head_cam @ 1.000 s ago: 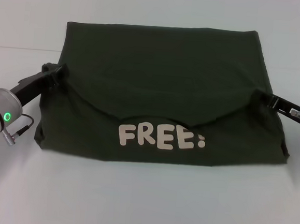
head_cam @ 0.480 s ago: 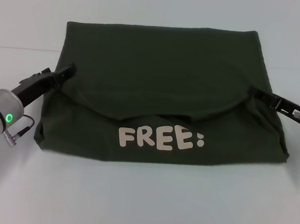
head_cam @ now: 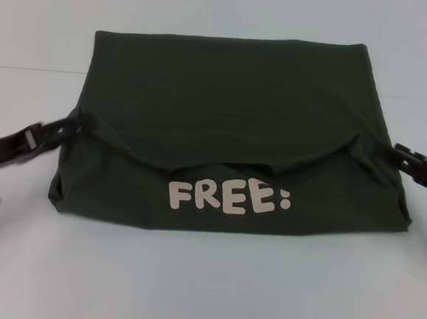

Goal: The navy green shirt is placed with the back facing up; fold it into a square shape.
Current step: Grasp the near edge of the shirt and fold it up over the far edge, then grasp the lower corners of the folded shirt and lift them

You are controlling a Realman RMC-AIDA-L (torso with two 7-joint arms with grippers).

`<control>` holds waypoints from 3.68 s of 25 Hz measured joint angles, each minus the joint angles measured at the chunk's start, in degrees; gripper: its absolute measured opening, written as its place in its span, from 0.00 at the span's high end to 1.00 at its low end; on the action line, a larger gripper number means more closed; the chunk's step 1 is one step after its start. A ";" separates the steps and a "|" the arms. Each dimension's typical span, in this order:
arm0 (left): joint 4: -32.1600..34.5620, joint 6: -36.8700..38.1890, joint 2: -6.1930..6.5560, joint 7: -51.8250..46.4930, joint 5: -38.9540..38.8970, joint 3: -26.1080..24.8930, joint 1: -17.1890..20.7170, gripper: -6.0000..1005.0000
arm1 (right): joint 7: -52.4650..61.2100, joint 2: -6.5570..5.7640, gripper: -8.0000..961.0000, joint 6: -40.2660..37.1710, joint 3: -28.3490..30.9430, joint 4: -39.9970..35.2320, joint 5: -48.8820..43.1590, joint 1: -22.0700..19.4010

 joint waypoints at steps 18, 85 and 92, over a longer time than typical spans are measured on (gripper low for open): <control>5.87 -7.20 0.00 -12.24 17.24 1.52 -0.04 0.21 | -9.91 -0.31 0.21 -7.68 -5.41 -0.21 -6.03 -4.12; 6.61 -8.58 -1.38 -15.25 20.84 10.30 -3.38 0.94 | 54.30 -4.16 0.23 -3.78 -13.38 -16.80 -45.20 14.20; 6.61 -8.58 -1.40 -15.24 20.84 10.17 -3.41 0.94 | 54.04 -4.04 0.23 0.21 -14.26 -15.92 -45.27 14.21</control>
